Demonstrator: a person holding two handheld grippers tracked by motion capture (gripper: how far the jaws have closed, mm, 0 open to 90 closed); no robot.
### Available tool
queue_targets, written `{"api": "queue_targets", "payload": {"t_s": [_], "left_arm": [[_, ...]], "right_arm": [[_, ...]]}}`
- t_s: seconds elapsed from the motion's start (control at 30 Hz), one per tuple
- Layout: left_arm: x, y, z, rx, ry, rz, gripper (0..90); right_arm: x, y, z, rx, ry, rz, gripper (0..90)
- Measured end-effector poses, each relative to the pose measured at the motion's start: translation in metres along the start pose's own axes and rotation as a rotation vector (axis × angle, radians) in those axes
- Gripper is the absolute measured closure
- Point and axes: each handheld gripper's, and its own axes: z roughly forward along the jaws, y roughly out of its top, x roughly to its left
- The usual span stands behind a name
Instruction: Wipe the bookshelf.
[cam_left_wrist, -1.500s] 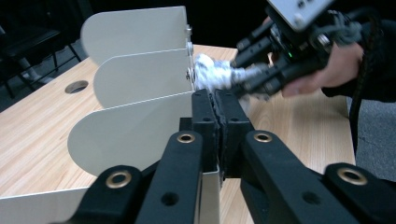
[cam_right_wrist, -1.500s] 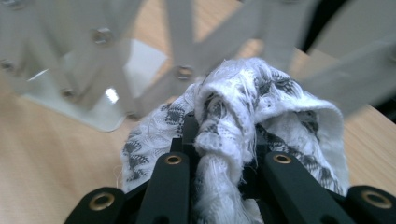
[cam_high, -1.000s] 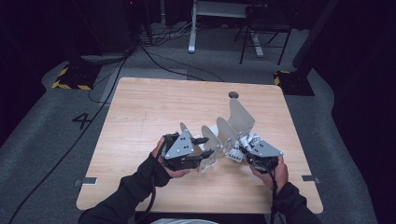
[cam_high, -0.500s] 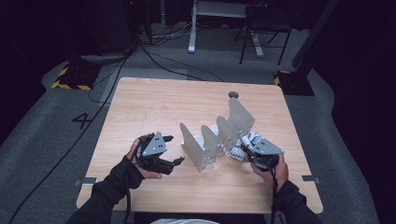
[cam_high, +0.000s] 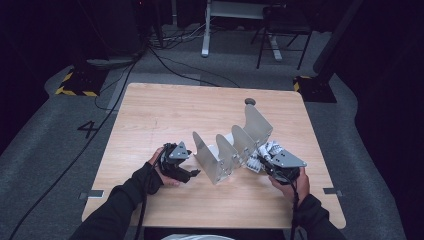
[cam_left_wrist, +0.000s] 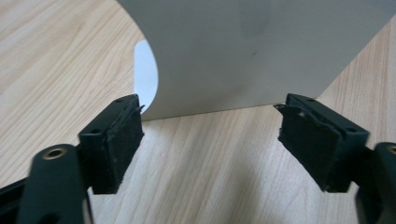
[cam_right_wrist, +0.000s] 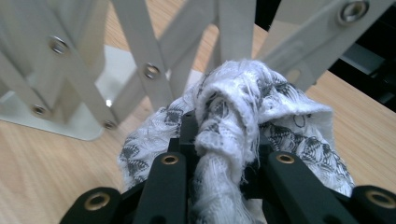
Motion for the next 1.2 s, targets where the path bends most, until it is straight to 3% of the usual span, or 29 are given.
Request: {"api": "queue_targets", "payload": {"t_s": [0.23, 0.37, 0.43, 0.47, 0.5, 0.67, 0.8, 0.93, 1.1, 1.2], "left_arm": [[-0.001, 0.004, 0.009, -0.012, -0.003, 0.016, 23.7], [0.002, 0.005, 0.017, -0.008, -0.012, 0.028, 23.5], [0.002, 0.005, 0.020, -0.004, -0.013, 0.030, 21.0], [0.002, 0.005, 0.020, -0.004, -0.013, 0.030, 21.5], [0.003, 0.005, 0.020, -0.012, -0.013, 0.025, 21.5], [0.008, 0.005, 0.024, -0.007, -0.020, 0.036, 19.9], [0.014, 0.003, 0.028, 0.006, -0.014, 0.020, 20.0], [0.019, 0.005, 0.026, -0.025, -0.047, 0.017, 19.8], [0.015, 0.009, 0.022, -0.056, -0.053, 0.015, 22.2], [0.013, 0.011, 0.017, -0.084, -0.070, 0.011, 27.4]], "right_arm": [[0.016, 0.024, -0.026, -0.146, 0.076, 0.003, 75.2], [0.046, 0.042, -0.033, -0.208, 0.131, -0.079, 74.7], [0.062, 0.050, -0.034, -0.243, 0.183, -0.107, 74.8], [0.062, 0.050, -0.034, -0.243, 0.183, -0.107, 74.8], [0.071, 0.053, -0.033, -0.245, 0.198, -0.133, 74.8], [0.094, 0.054, -0.013, -0.192, 0.271, -0.176, 75.0], [0.100, 0.039, 0.006, -0.083, 0.251, -0.241, 74.9], [0.086, 0.019, 0.018, 0.007, 0.229, -0.208, 74.6], [0.065, 0.014, 0.016, 0.012, 0.187, -0.114, 73.7], [0.060, 0.014, 0.015, 0.014, 0.166, -0.108, 73.5]]}}
